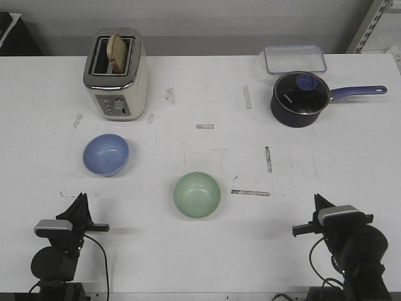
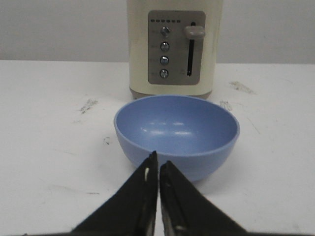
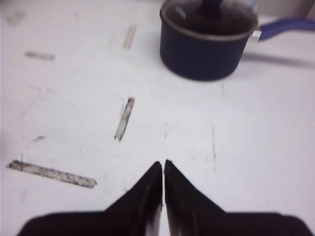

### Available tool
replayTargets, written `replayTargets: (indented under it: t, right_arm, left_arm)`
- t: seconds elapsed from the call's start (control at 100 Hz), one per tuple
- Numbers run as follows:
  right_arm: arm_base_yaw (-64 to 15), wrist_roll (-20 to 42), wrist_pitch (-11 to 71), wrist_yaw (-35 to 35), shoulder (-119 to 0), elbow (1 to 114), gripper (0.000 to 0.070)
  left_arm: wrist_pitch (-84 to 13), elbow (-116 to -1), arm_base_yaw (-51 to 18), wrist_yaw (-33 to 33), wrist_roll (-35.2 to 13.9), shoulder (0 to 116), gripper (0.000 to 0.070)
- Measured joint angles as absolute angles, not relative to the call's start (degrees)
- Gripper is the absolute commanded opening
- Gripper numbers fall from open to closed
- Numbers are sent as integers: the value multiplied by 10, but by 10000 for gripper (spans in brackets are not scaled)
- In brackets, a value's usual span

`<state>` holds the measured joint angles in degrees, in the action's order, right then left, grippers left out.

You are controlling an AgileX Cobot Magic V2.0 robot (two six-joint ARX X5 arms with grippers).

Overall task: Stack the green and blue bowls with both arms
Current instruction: 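Release the green bowl and retract the right gripper to rest, then reach the left gripper to the light blue bowl and grasp its rim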

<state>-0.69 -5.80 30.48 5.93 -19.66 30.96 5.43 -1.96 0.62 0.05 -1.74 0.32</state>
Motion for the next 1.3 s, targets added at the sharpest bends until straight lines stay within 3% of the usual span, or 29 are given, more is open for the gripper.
replayTargets:
  t: [0.17, 0.33, 0.69, 0.82, 0.95, 1.05, 1.2, 1.3]
  right_arm:
    - [-7, -58, 293, 60, -147, 307, 0]
    - [-7, -58, 294, 60, -147, 307, 0]
    - [-7, -58, 295, 59, -148, 307, 0]
    - [-7, -58, 295, 59, -148, 307, 0]
    - [-7, -58, 295, 59, -148, 307, 0]
    - [-7, -58, 295, 59, -148, 307, 0]
    - [-7, -58, 295, 58, -155, 307, 0]
    - [-7, -58, 295, 58, -162, 307, 0]
  left_arm:
    - [72, -46, 6, -16, -26, 8, 1]
    - [35, -194, 6, -17, -2, 68, 1]
    - [-157, -602, 18, -44, 48, 421, 10]
    - [-203, -682, 31, -45, 53, 542, 172]
    - [-227, -691, 51, -43, 52, 636, 332]
    - [-253, -691, 64, -27, 43, 685, 394]
    - [-289, -691, 94, 28, -2, 754, 541]
    - [-304, -691, 110, 92, -30, 807, 576]
